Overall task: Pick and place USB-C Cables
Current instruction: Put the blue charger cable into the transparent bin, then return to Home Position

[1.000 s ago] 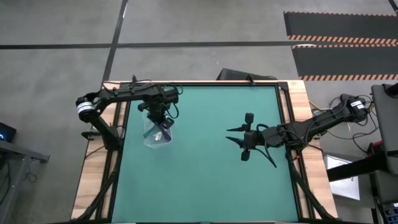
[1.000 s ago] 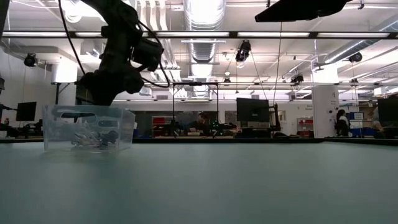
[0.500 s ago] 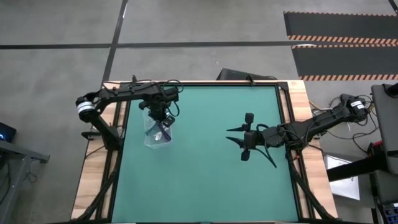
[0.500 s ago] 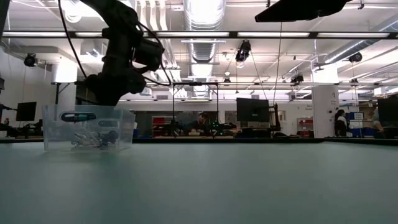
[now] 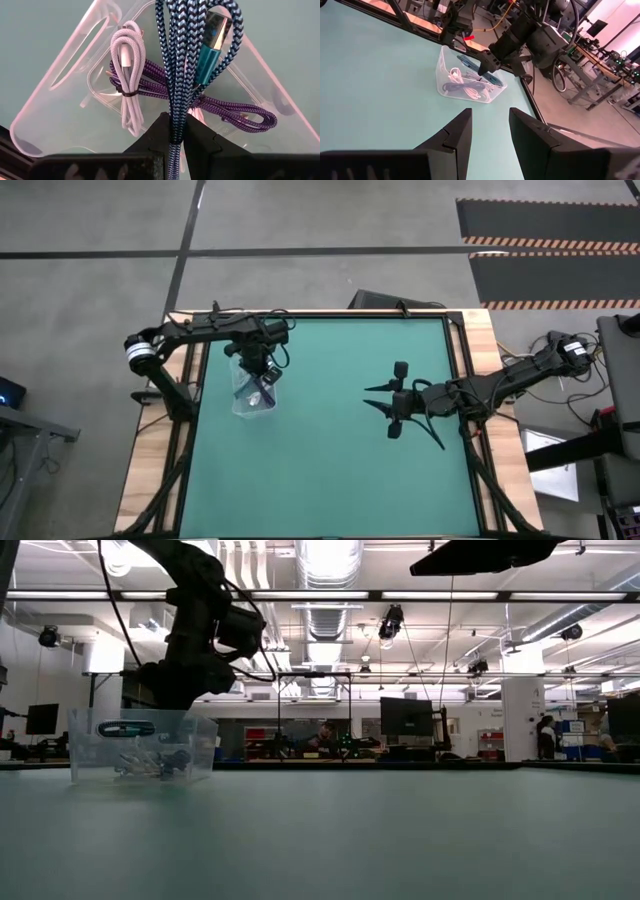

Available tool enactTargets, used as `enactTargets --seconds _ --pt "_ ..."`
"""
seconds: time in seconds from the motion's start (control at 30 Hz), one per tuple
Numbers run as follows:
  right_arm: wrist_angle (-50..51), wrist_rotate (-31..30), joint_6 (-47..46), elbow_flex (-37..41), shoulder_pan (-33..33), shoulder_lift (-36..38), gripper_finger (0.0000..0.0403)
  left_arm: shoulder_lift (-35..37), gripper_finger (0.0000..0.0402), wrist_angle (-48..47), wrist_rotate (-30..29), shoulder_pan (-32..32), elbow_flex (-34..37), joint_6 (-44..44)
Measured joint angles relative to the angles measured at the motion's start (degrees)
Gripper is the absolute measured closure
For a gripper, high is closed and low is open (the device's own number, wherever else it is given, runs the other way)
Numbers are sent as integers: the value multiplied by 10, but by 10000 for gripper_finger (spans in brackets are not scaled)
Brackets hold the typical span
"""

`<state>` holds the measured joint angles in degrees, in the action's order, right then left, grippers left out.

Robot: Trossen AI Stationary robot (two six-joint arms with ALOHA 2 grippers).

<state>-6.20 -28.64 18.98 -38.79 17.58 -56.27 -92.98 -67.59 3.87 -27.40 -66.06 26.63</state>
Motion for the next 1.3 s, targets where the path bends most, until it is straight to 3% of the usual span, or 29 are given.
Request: enactTargets --seconds 0.5,1.03,1.3 --pt "0 0 0 0 0 0 282 0 322 2 -3 0 0 0" --pt "4 1 6 2 0 0 282 3 319 -10 -3 1 -2 -24" --pt "-36 8 32 37 -1 16 282 69 319 -4 -18 17 -2 -76"
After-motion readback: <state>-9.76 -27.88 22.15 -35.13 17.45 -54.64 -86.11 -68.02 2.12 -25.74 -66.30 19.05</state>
